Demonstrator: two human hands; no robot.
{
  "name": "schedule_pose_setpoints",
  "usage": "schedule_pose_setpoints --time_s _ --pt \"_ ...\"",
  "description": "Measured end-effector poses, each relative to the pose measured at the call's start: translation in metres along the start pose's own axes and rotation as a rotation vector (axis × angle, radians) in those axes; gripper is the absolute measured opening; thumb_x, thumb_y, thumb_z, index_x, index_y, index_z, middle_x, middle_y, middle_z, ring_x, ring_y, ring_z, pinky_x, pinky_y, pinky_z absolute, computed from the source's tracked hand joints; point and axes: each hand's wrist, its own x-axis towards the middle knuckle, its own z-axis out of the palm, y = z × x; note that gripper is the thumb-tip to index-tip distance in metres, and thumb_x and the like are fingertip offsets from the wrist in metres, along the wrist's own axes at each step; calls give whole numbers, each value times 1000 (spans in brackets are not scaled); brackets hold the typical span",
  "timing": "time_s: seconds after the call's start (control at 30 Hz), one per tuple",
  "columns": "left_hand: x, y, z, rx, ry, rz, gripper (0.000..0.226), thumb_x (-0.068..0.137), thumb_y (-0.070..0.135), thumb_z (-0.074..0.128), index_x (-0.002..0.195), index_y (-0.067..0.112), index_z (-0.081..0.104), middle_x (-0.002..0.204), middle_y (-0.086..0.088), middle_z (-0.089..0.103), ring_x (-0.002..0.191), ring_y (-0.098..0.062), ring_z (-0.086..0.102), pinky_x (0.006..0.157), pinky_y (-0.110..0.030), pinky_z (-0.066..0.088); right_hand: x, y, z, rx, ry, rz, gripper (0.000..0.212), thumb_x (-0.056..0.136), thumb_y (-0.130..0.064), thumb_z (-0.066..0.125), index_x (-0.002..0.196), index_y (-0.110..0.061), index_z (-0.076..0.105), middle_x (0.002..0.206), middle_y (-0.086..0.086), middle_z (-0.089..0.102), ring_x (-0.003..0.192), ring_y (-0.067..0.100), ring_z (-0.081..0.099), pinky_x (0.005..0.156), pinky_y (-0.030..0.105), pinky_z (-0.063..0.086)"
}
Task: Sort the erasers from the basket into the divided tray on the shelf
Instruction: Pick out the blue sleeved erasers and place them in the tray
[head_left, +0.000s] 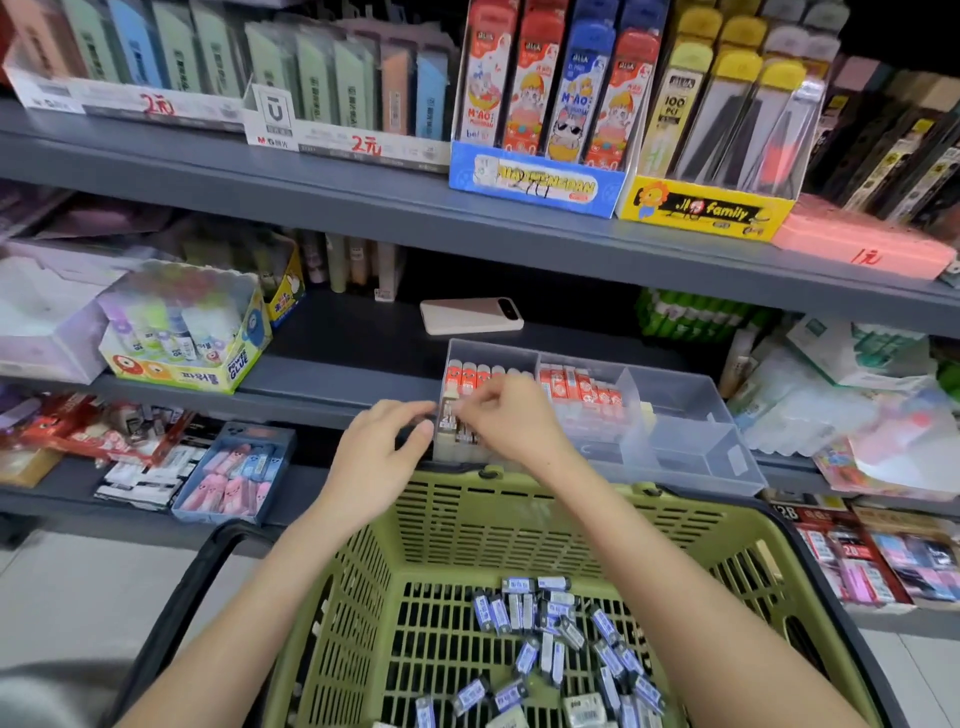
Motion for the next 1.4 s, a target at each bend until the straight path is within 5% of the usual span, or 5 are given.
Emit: schedule_pose_setpoints --time_s 0.17,0.3,0.57,0.73,1.4 --pt "-32 8 -6 9 308 117 17 91 10 57 103 12 69 93 5 62 89 -10 54 82 -31 43 -57 54 -22 244 -80 -75 14 86 -30 64 73 -25 67 62 -10 63 56 -1 54 59 17 49" --pt "-65 17 7 -39 330 203 13 86 11 56 89 13 67 77 12 57 71 0 49 68 -19 39 -98 146 4 -71 -179 172 14 86 -32 65 86 -19 69 81 -6 70 77 11 65 77 34 54" --pt "-83 -13 106 387 -665 -184 36 98 32 48 131 20 47 80 9 57 48 -3 44 44 -17 37 -120 247 38 -313 -312 285 70 79 -33 73 139 -32 37 137 0 43 106 14 56 90 28 50" --pt "-77 -42 163 259 -688 -421 61 93 43 55 142 11 36 136 -10 51 112 -25 59 90 -33 50 -111 257 48 -323 -349 223 83 77 -44 72 145 -33 25 141 -1 35 127 21 41 101 38 42" --pt "-88 -50 222 283 -421 -416 50 71 44 77 114 27 58 115 0 56 99 -16 55 74 -23 44 -113 261 82 -129 -265 294 38 80 -17 67 112 -20 47 114 6 45 70 21 55 67 33 49"
